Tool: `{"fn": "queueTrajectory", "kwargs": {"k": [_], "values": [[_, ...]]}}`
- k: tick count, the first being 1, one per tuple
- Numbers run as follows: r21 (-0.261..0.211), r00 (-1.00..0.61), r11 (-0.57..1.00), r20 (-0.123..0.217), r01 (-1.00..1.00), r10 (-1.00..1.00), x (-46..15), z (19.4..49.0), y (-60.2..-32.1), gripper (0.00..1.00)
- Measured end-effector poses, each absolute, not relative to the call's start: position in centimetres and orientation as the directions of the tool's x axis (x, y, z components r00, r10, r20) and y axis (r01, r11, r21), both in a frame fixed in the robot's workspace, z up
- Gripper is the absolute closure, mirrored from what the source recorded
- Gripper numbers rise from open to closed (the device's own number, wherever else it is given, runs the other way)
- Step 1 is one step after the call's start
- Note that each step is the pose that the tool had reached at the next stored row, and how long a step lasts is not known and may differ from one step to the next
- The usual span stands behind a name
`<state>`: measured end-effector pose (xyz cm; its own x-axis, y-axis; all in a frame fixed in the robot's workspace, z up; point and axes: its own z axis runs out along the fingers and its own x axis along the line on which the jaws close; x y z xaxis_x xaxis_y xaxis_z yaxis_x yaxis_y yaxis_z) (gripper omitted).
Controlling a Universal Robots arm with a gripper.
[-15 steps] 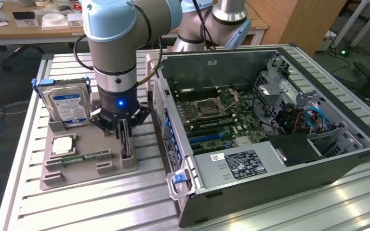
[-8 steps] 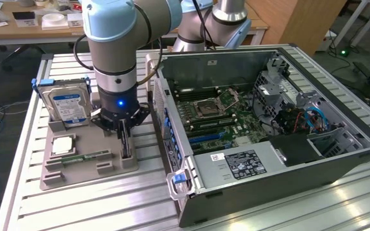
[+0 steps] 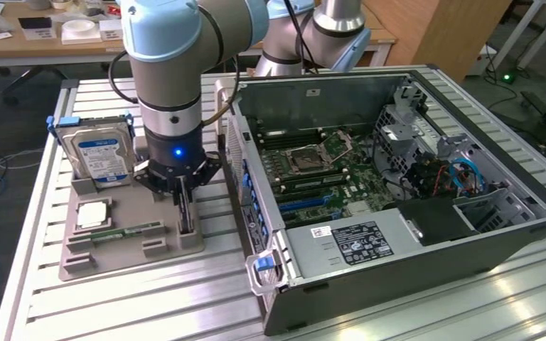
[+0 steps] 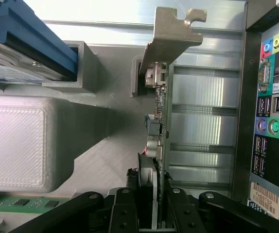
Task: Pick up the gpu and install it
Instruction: 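Pick up the gpu and move the gpu toward the slot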
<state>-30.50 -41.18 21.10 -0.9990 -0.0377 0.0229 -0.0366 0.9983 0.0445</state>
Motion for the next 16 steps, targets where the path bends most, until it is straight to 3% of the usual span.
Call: {"fn": "queueTrajectory", "kwargs": {"k": [16], "values": [[0.057,-0.999,0.998,0.023,-0.037,-0.038,-30.5,22.8,-41.2,0.72]]}}
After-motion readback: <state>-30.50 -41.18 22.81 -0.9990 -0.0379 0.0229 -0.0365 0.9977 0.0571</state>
